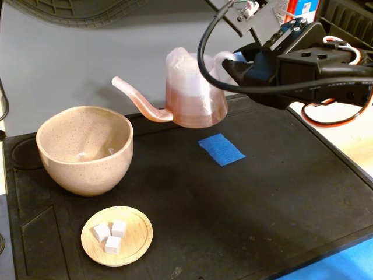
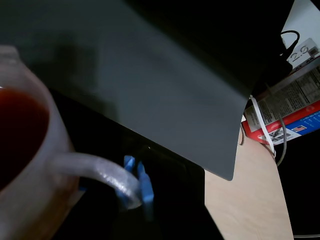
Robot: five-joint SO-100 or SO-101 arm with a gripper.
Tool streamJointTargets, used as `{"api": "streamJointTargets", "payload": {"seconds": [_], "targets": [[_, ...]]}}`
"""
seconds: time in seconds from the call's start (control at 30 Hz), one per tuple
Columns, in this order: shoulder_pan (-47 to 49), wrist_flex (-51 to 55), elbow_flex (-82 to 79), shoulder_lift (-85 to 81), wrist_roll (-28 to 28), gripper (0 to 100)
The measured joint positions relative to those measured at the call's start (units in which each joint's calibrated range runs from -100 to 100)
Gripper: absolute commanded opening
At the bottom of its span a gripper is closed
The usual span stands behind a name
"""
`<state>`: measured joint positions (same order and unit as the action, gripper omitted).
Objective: Pick up a kettle and pour liquid into a cup.
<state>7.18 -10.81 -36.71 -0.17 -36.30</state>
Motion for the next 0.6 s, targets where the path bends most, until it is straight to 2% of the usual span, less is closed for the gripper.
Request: {"api": "streamJointTargets", "payload": {"seconds": [0.17, 0.37, 0.5, 0.6], "targets": [[0.0, 0.0, 9.3, 5.1, 0.1, 1], [0.0, 0.0, 9.4, 5.6, 0.8, 1], [0.0, 0.0, 9.4, 5.6, 10.6, 1], [0.0, 0.4, 9.4, 5.6, 13.0, 1]]}}
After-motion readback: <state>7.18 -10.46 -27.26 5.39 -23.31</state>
